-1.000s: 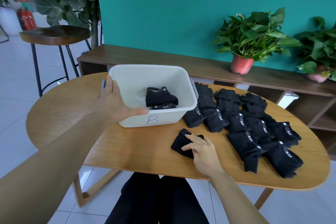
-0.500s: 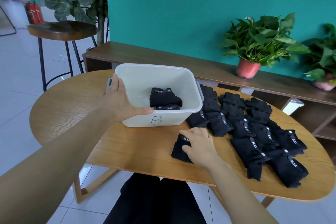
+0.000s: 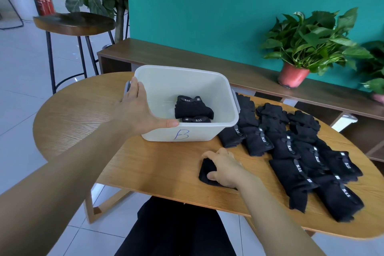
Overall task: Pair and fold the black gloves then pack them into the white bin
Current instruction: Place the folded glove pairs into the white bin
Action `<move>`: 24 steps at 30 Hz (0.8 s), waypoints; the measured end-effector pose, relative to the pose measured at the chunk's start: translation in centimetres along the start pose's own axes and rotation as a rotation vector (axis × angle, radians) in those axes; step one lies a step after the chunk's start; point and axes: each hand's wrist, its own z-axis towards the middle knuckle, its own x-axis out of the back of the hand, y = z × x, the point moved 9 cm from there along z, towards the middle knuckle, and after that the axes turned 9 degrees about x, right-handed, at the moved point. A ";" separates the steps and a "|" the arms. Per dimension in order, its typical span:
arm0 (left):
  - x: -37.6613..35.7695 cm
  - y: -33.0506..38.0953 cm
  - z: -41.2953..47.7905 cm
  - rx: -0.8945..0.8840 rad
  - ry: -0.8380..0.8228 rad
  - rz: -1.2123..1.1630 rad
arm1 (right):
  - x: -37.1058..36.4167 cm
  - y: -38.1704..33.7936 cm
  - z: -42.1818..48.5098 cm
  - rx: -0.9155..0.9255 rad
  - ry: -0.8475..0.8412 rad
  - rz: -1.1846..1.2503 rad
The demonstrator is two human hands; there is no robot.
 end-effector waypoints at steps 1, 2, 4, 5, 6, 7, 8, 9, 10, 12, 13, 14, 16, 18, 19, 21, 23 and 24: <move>0.0 0.1 0.0 0.001 -0.001 0.002 | 0.0 0.0 0.1 0.006 -0.008 -0.003; 0.0 0.1 0.0 0.003 -0.005 0.003 | 0.0 -0.1 0.2 0.010 -0.014 -0.007; 0.1 0.2 0.1 0.001 -0.003 -0.001 | 0.0 -0.2 0.5 0.013 -0.016 -0.014; 0.1 0.3 0.2 -0.001 0.001 -0.001 | 0.0 -0.2 0.6 0.014 -0.018 -0.018; 0.1 0.3 0.2 -0.002 0.003 -0.001 | 0.0 -0.2 0.7 0.012 -0.022 -0.023; 0.0 0.3 0.2 -0.003 0.003 0.000 | 0.0 -0.2 0.8 0.010 -0.028 -0.027; 0.0 0.3 0.3 -0.002 0.002 0.000 | 0.0 -0.3 0.9 0.009 -0.033 -0.030; 0.1 0.4 0.2 -0.001 0.001 0.000 | 0.0 -0.3 0.9 0.009 -0.037 -0.032; 0.1 0.4 0.2 0.000 0.000 0.002 | 0.0 -0.3 1.0 0.008 -0.041 -0.034; 0.0 0.5 0.2 0.000 0.000 0.007 | 0.1 -0.4 1.2 0.006 -0.044 -0.036; 0.0 0.5 0.3 -0.002 0.000 0.006 | 0.0 -0.4 1.3 0.002 -0.045 -0.033; 0.0 0.6 0.3 -0.005 0.002 0.003 | 0.0 -0.4 1.4 -0.003 -0.046 -0.028; 0.0 0.5 0.3 -0.007 0.002 -0.002 | 0.0 -0.3 1.5 -0.013 -0.049 -0.020; 0.0 0.5 0.3 -0.002 -0.002 -0.002 | 0.0 -0.4 1.5 -0.014 -0.054 -0.024; 0.1 0.5 0.3 -0.003 0.000 -0.001 | 0.0 -0.5 1.5 -0.012 -0.056 -0.029; 0.1 0.6 0.3 -0.009 0.003 0.002 | 0.1 -0.8 1.4 -0.002 -0.057 -0.043; 0.0 0.5 0.3 -0.011 0.002 0.003 | 0.1 -1.1 1.3 0.020 -0.054 -0.070; 0.0 0.5 0.3 -0.012 0.003 0.002 | 0.1 -1.2 1.3 0.031 -0.054 -0.084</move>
